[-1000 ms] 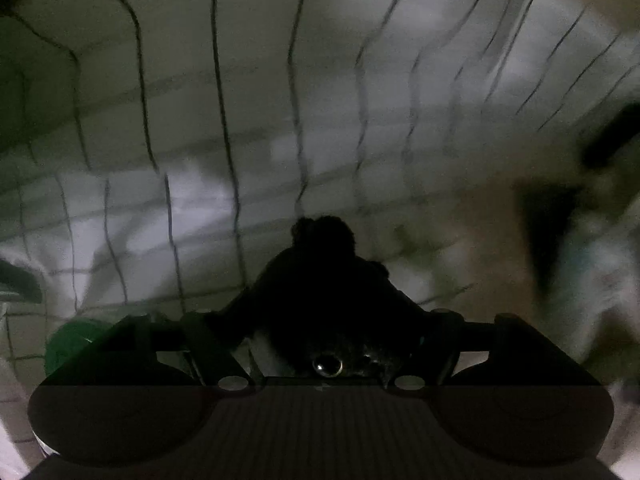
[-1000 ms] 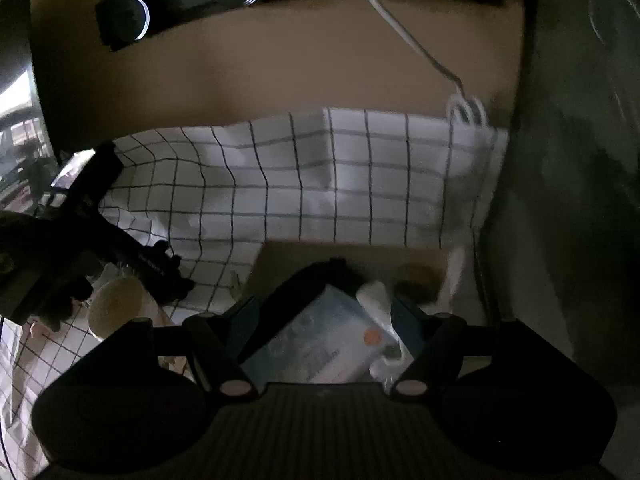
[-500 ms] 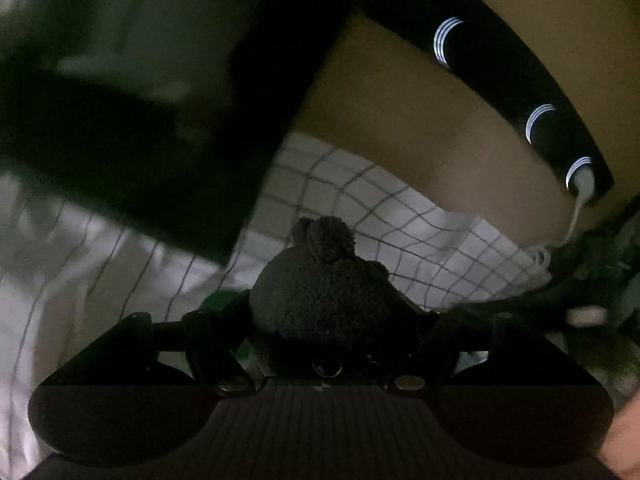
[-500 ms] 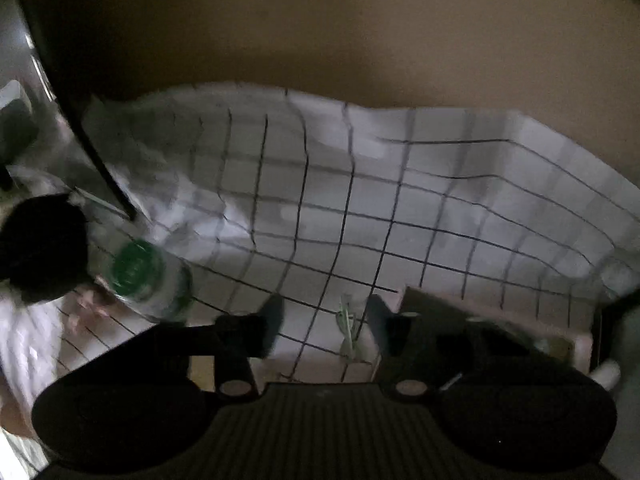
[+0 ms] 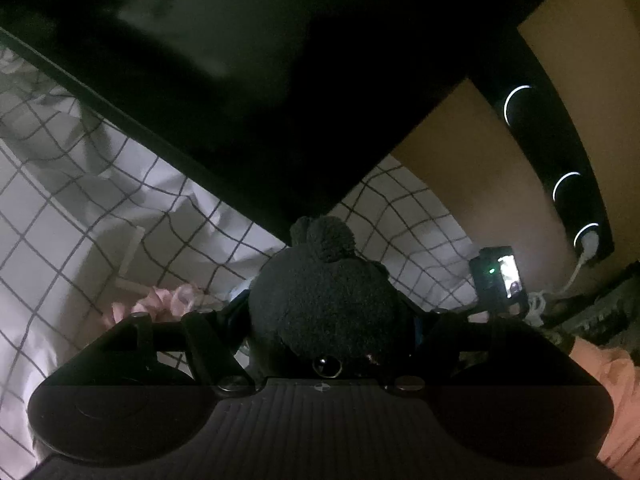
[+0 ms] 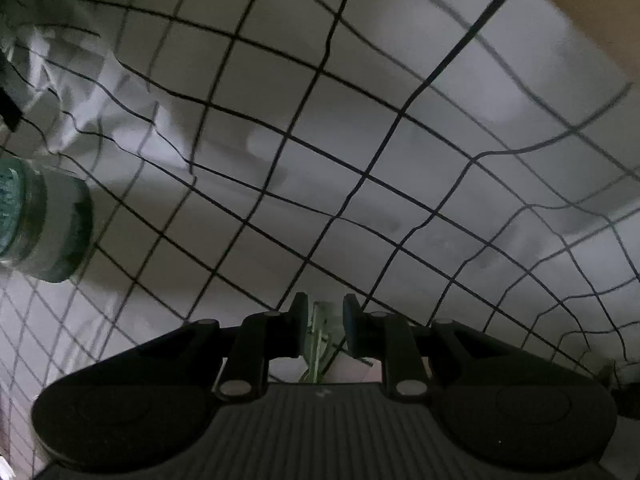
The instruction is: Organize soft objects
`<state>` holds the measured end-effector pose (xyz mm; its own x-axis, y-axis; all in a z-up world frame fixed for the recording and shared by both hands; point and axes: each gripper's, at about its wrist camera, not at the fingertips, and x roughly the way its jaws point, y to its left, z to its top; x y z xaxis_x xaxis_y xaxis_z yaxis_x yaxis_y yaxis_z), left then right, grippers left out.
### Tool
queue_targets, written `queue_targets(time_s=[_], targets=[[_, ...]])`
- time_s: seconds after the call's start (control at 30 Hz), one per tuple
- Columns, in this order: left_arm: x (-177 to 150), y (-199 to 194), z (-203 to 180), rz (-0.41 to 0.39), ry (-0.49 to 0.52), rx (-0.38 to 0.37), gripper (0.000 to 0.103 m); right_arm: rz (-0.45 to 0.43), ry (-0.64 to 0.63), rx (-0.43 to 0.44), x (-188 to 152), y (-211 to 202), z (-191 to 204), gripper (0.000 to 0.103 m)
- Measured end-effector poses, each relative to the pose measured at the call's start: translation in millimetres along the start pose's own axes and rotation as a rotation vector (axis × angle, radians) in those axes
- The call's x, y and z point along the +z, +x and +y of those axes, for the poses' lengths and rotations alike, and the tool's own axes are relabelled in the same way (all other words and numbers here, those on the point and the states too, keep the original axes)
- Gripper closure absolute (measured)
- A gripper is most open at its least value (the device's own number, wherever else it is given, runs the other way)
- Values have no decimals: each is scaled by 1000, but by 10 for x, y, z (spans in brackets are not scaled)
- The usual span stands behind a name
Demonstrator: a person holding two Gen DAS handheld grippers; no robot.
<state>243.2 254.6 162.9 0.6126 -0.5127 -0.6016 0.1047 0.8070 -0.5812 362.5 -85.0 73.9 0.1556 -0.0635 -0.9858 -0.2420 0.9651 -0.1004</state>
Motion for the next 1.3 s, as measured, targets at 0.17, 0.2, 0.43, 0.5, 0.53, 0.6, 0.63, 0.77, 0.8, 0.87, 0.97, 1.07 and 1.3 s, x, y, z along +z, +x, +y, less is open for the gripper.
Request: queue_targets(time_s=[0.17, 0.2, 0.43, 0.5, 0.53, 0.6, 0.63, 0.77, 0.8, 0.87, 0.97, 1.07, 1.3], targets=[[-10, 63, 40, 18, -22, -3, 26, 25, -14, -4, 43, 152, 40, 87], [-14, 79, 46, 24, -25, -4, 26, 16, -13, 5, 43, 145, 30, 87], [-44, 167, 70, 68, -41, -13, 26, 32, -27, 25, 27, 147, 47, 87], [-64, 192, 72, 85, -48, -13, 26, 27, -26, 30, -11, 164, 38, 87], [-76, 196, 71, 94, -51, -14, 26, 25, -17, 34, -18, 161, 27, 87], [-103, 190, 66, 106, -49, -18, 26, 16, -7, 40, -33, 156, 11, 90], [-114, 186, 64, 112, -50, -17, 26, 13, -4, 42, -43, 154, 10, 94], [-146, 157, 59, 120, -56, -7, 26, -21, -3, 46, -79, 102, -19, 94], [-149, 151, 53, 121, -57, -7, 26, -33, -1, 47, -88, 63, -17, 94], [-156, 137, 24, 126, -56, -8, 26, -61, 1, 50, -107, -40, -19, 94], [-159, 107, -44, 130, -47, -14, 26, -118, 15, 51, -175, -311, -55, 94], [-118, 72, -127, 129, -32, -26, 26, -189, 34, 50, -228, -602, -70, 94], [93, -7, -443, 99, 44, -30, 26, -393, 60, 21, -414, -1501, -138, 94]])
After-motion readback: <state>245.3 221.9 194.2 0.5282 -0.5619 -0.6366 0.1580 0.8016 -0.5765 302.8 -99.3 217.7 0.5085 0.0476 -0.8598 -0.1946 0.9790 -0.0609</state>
